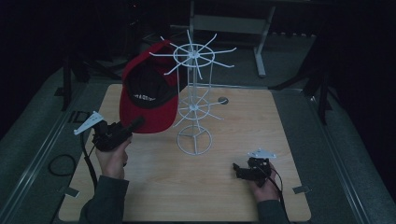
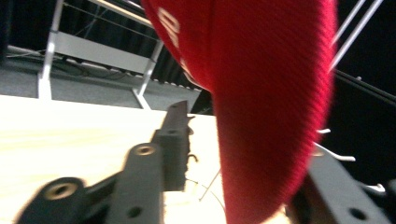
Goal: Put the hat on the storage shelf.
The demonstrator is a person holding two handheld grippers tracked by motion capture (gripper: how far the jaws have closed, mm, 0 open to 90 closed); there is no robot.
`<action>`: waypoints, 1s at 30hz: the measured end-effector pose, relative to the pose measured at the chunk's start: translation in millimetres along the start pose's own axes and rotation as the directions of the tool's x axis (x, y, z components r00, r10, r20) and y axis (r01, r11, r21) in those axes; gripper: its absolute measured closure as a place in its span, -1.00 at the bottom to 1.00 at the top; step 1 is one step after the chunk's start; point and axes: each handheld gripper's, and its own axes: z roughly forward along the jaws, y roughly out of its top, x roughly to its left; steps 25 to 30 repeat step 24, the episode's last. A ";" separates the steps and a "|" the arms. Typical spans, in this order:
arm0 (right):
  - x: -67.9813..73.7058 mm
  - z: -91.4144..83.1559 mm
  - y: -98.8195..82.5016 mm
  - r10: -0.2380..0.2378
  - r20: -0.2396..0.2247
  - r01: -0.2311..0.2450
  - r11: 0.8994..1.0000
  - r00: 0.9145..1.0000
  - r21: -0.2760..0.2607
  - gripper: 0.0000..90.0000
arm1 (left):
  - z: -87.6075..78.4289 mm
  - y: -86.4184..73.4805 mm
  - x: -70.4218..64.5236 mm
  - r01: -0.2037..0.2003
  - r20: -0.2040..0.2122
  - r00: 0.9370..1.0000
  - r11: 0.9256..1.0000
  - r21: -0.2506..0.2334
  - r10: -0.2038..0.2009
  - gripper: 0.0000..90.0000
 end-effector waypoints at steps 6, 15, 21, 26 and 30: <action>0.0 0.0 0.0 0.000 0.000 0.000 1.000 1.000 0.000 -0.70 | -2.3 1.8 2.0 0.005 -0.025 1.000 1.000 0.017 -0.004 -0.03; -0.1 0.0 0.0 -0.001 0.000 0.001 1.000 1.000 0.000 -0.70 | -1.7 -0.8 -2.4 -0.037 -0.018 0.999 0.995 0.090 0.039 -0.33; -0.1 0.0 0.0 -0.002 0.000 0.002 1.000 1.000 0.000 -0.70 | -4.5 -3.3 -2.4 -0.045 -0.026 0.998 0.993 0.108 0.049 -0.37; -0.1 0.0 0.0 -0.001 0.000 0.001 1.000 1.000 0.000 -0.70 | -5.0 -5.6 -1.7 -0.039 -0.025 0.999 0.992 0.117 0.043 -0.37; -0.1 0.0 0.0 -0.001 0.000 0.001 1.000 1.000 0.000 -0.70 | -5.0 -5.6 -1.7 -0.039 -0.025 0.999 0.992 0.117 0.043 -0.37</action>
